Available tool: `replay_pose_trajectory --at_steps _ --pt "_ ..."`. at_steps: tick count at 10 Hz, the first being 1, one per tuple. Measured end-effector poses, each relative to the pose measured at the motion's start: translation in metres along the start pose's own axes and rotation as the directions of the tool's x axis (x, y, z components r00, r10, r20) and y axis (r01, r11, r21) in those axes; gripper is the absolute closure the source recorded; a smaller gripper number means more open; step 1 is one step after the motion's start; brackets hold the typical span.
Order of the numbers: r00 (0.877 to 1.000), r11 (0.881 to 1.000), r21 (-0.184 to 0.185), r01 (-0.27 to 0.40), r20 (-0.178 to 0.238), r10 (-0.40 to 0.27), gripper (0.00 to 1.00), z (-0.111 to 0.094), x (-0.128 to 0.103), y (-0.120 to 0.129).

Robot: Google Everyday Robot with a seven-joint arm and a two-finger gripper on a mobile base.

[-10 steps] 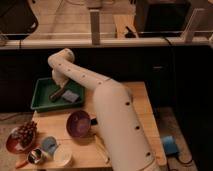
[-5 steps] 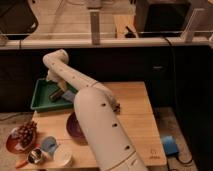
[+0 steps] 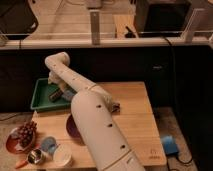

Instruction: Wipe purple bowl with eraser

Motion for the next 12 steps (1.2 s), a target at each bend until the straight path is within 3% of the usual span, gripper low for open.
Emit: replay_pose_trajectory --at_steps 2,5,12 --pt "1.000 1.000 -0.006 -0.004 0.005 0.004 0.47 0.004 0.002 0.003" --pt "1.000 1.000 -0.020 -0.006 0.014 0.006 0.41 0.011 0.003 0.005" --pt "1.000 0.999 -0.039 -0.006 0.031 0.007 0.41 0.024 0.001 0.009"
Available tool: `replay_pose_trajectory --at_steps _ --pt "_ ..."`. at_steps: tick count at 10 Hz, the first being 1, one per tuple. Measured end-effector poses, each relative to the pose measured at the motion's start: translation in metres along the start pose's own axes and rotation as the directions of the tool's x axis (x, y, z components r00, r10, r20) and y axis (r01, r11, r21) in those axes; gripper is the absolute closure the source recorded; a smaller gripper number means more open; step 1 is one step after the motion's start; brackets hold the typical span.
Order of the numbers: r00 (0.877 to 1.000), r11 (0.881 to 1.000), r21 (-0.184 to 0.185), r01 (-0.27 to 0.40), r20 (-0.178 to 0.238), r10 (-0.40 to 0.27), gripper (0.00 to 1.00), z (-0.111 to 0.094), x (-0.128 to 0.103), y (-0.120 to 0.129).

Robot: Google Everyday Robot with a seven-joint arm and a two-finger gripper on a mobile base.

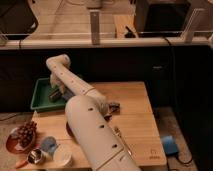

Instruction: Wipe purple bowl with eraser

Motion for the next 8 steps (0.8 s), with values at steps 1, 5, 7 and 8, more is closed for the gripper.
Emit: replay_pose_trajectory --at_steps 1,5,7,8 --pt "1.000 1.000 -0.002 -0.001 0.001 0.001 0.41 0.0011 0.0010 0.0008" --pt "1.000 1.000 -0.010 -0.001 0.005 0.001 0.60 0.0061 0.0003 0.0009" --pt "1.000 1.000 -0.010 0.000 0.005 0.000 0.63 0.0067 0.0010 0.0014" --pt "1.000 1.000 -0.009 0.002 0.005 -0.002 0.63 0.0067 0.0011 0.0015"
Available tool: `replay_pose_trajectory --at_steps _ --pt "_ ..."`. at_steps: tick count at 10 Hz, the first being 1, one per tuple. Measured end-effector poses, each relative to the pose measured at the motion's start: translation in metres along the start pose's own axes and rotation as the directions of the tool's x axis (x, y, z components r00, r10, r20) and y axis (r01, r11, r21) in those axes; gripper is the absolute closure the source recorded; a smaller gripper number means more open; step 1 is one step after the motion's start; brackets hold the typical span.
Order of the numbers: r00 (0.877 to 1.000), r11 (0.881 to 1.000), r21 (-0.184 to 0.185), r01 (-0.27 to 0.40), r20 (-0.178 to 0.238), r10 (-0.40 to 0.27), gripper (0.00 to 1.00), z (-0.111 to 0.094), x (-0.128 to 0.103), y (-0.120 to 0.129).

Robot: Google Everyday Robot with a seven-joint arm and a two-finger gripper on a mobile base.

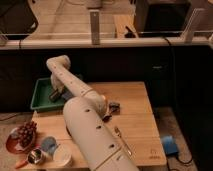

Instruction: Wipe purple bowl with eraser

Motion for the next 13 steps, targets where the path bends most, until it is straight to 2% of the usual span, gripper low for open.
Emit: replay_pose_trajectory --at_steps 5,7,9,11,13 --pt "1.000 1.000 -0.001 0.004 0.002 -0.004 0.63 0.000 0.001 0.002" --pt "1.000 1.000 0.017 0.007 0.001 -0.007 0.63 -0.005 0.002 0.002" --pt "1.000 0.998 0.060 0.012 -0.005 -0.012 0.63 -0.024 0.003 -0.001" --pt "1.000 0.991 0.133 0.031 -0.003 -0.031 0.63 -0.054 -0.002 -0.005" --pt "0.997 0.975 0.217 0.052 0.039 -0.062 0.63 -0.071 -0.009 0.004"
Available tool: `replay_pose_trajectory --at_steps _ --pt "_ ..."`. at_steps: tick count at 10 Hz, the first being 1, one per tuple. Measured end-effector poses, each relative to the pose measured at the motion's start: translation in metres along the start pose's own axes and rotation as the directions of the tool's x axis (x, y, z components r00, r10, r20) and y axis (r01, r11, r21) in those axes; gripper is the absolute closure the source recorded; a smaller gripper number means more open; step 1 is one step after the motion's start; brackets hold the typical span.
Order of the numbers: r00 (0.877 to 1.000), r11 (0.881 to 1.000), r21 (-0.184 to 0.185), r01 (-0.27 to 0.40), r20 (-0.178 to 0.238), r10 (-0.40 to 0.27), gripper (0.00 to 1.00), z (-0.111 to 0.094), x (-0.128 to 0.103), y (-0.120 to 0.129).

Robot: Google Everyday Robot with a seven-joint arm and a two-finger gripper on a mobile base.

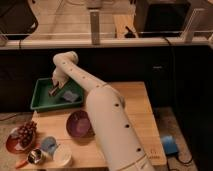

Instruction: Wipe purple bowl with eraser

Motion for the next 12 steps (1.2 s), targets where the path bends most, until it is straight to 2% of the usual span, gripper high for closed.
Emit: replay_pose_trajectory --at_steps 1,2,4,6,7,8,9,10,11,12 --pt "1.000 0.998 0.060 0.021 0.017 -0.022 0.63 -0.010 -0.006 0.010" --pt "0.999 0.993 0.111 0.042 0.016 -0.044 0.62 -0.026 -0.013 0.024" --pt "0.996 0.978 0.192 0.079 0.016 -0.084 0.58 -0.051 -0.036 0.042" --pt "0.993 0.965 0.240 0.107 0.028 -0.117 0.70 -0.064 -0.058 0.059" --pt "0.987 0.953 0.270 0.135 0.044 -0.152 0.82 -0.073 -0.071 0.068" --pt "0.977 0.937 0.302 0.179 0.059 -0.205 0.92 -0.078 -0.085 0.074" --pt "0.966 0.917 0.331 0.221 0.058 -0.254 0.97 -0.084 -0.094 0.079" --pt "0.942 0.881 0.374 0.289 0.051 -0.330 0.99 -0.091 -0.107 0.090" --pt "0.916 0.839 0.417 0.350 0.035 -0.399 0.99 -0.100 -0.119 0.102" --pt "0.901 0.814 0.437 0.382 0.019 -0.433 0.99 -0.108 -0.125 0.114"
